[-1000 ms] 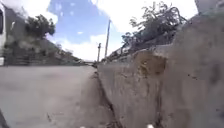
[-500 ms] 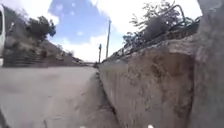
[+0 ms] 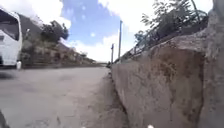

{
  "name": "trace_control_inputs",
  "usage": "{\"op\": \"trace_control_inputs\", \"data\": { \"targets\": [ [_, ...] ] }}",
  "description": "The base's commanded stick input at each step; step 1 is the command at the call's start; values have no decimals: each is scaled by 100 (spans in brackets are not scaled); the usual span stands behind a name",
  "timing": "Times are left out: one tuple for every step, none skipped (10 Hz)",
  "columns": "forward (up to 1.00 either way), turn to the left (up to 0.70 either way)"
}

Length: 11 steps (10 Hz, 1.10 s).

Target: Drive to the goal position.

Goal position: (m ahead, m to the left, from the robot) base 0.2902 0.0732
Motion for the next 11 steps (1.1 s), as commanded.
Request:
{"op": "trace_control_inputs", "data": {
  "targets": [
    [0,45],
    [0,45],
    [0,45],
    [0,45],
    [0,45],
    [0,45],
    [0,45],
    [0,45],
    [0,45],
    [0,45],
    [0,45]
  ]
}}
